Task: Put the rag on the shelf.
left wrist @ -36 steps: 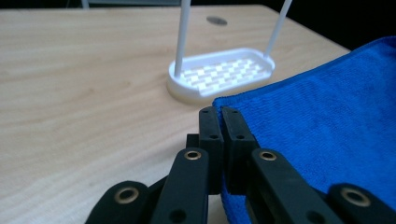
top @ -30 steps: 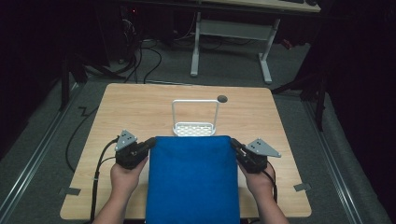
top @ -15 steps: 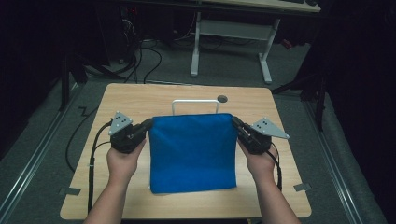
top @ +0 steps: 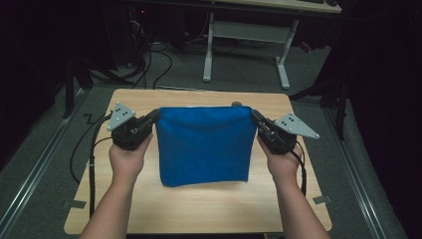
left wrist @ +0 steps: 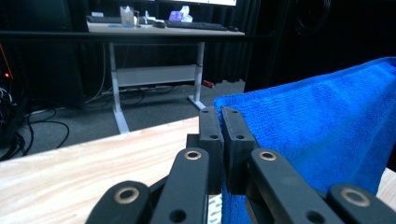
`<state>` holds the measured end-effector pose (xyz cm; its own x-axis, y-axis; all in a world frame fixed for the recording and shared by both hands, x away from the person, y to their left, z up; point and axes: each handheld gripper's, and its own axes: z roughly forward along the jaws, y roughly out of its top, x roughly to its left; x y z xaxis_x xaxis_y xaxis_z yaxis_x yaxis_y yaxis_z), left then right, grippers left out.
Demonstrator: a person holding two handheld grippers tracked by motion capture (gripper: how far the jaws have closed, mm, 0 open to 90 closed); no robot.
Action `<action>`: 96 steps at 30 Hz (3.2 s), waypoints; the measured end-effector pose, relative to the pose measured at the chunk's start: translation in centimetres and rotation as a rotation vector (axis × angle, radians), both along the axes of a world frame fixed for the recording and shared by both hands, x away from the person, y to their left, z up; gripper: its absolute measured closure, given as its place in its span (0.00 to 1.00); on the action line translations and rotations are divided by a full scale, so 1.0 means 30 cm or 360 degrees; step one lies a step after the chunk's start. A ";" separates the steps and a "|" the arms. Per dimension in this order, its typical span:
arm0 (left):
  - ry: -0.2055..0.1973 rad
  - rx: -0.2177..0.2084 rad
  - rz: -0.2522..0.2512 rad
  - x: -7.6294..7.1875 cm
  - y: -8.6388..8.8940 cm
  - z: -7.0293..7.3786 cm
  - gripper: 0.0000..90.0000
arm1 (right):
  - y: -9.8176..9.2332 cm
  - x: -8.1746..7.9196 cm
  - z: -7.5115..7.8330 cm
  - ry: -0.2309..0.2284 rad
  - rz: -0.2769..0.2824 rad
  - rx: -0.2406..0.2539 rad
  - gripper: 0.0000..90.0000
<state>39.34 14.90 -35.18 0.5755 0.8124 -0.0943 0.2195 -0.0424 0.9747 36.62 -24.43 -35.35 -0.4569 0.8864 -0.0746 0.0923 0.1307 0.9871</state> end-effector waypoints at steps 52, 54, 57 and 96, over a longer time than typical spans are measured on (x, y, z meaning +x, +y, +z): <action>-0.0093 0.0138 0.0070 0.408 -0.084 0.149 0.98 | -0.039 0.363 0.173 0.0007 -0.0124 0.0078 0.98; -0.0086 0.0138 0.0083 0.430 -0.087 0.143 0.98 | -0.036 0.383 0.169 0.0010 -0.0132 0.0076 0.98; -0.0013 0.0222 0.0110 0.475 -0.102 0.126 0.98 | -0.029 0.425 0.159 0.0056 -0.0147 0.0044 0.98; 0.0508 0.0206 -0.0105 0.447 -0.093 -0.350 0.98 | 0.005 0.450 -0.277 0.0539 -0.0100 -0.0154 0.98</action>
<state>52.76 12.10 -45.68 0.5853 0.7913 -0.1768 0.5050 -0.1852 0.8430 50.11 -24.27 -43.67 -0.4148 0.9098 -0.0132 0.4228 0.2056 0.8826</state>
